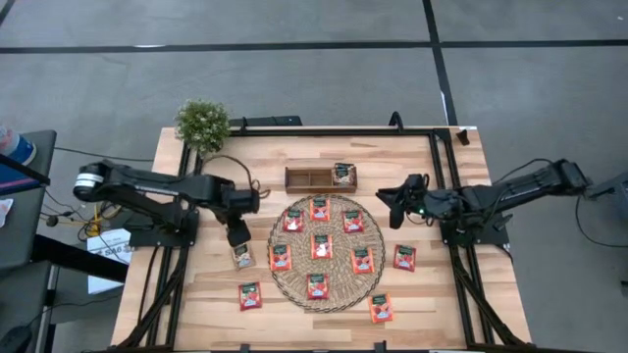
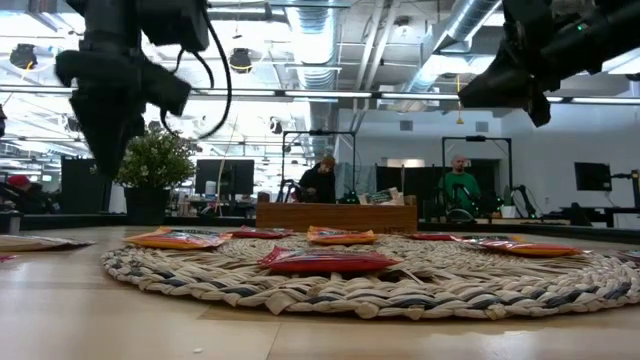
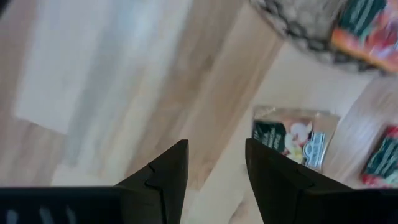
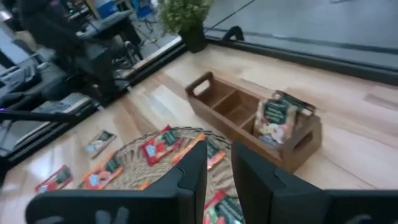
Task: Pick & Place Tea
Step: Put the brown tea bag into the right section of the wooden organizer
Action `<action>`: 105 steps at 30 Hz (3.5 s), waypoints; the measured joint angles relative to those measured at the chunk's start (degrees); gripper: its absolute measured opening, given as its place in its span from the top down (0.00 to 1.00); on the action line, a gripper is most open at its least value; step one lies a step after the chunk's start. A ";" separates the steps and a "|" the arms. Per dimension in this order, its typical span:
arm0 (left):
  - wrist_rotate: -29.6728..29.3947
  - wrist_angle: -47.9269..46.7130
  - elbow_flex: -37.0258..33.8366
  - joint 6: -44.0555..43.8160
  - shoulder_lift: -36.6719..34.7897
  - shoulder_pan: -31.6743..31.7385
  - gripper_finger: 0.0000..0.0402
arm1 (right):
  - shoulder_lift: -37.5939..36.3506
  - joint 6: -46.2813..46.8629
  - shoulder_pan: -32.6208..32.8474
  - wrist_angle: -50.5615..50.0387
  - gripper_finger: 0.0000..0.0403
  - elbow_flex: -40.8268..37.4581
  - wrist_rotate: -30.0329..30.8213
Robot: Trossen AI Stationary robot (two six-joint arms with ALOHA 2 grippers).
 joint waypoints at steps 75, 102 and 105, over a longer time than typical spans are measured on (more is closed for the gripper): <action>-1.97 15.30 -7.43 -18.05 14.89 -14.38 0.62 | -0.46 -1.68 6.62 1.87 0.84 -0.46 2.96; -2.70 15.87 -8.51 -17.84 10.24 -14.37 1.00 | -0.46 -2.10 6.60 1.86 0.84 -0.46 2.96; -1.39 16.79 -8.50 -18.10 7.94 -14.51 1.00 | -0.46 -2.10 6.60 1.87 0.84 -0.46 2.96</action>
